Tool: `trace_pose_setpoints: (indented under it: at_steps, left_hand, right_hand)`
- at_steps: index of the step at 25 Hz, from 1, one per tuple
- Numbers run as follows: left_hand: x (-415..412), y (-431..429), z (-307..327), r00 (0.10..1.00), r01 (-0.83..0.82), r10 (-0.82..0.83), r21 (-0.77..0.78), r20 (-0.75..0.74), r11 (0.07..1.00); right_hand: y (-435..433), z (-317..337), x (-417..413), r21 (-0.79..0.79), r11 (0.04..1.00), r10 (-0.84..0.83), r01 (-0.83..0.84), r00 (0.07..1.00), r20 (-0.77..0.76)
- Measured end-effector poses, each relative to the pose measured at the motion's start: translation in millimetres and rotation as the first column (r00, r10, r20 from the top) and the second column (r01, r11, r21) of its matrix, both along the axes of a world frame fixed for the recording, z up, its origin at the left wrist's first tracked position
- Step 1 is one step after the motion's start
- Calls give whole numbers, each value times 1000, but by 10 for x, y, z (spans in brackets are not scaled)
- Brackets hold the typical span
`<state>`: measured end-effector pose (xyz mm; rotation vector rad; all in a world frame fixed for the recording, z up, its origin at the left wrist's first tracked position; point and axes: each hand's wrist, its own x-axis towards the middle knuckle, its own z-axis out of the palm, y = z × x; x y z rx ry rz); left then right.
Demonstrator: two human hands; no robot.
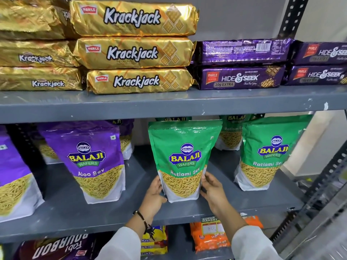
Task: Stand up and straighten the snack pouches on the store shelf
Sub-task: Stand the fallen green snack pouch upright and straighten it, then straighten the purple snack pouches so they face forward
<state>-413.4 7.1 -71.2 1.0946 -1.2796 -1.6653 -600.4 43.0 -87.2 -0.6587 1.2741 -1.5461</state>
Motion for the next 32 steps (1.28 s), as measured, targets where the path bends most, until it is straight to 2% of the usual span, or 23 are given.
trace_pose_setpoints:
  at_steps: [4,5,8,10,14,17,20,22,24,26,28,32]
  left_hand:
    - [-31,56,97,1000,-14,15,-21,19,1000]
    - [-29,47,110,999,-37,37,-24,20,999]
    - [45,61,96,992,-128,129,-40,18,991]
    - [176,121,106,982,-189,191,-65,13,980]
    - [638,172,177,963,-269,257,-182,-85,946]
    - [1171,69,122,881,-468,446,-162,-157,868]
    - [1817,-119,30,790,-612,596,-139,-145,778]
    - [2242,-293,18,773,-634,620,-134,-135,761]
    - [2602,-475,58,788,-616,605,-114,-116,780]
    - [2801,-634,84,862,-507,502,-108,-68,855]
    - [2814,-700,29,936,-348,353,-134,15,928]
    - [2646,-768,54,983,-157,167,-123,76,980]
  right_hand:
    - [2,25,-35,-18,999,38,-39,999,-24]
    - [-2,7,-41,-26,1000,-11,10,998,-54]
    - [53,-9,-50,-94,928,-368,359,924,-106]
    - [118,77,18,-149,881,-464,449,881,-87]
    - [239,313,431,-266,911,-355,314,927,-120]
    - [152,329,901,-305,945,-192,122,958,-213]
    - [-123,228,1460,-265,964,-36,-31,969,-244]
    - [-378,142,1790,-220,974,-3,-45,977,-213]
    - [-647,88,2049,-194,981,-26,-6,987,-161]
    - [-868,31,2237,-170,985,-14,-5,994,-109]
    - [-962,-39,2335,-116,991,61,-72,994,-93]
    - [-925,-65,2422,-63,976,205,-209,977,-64]
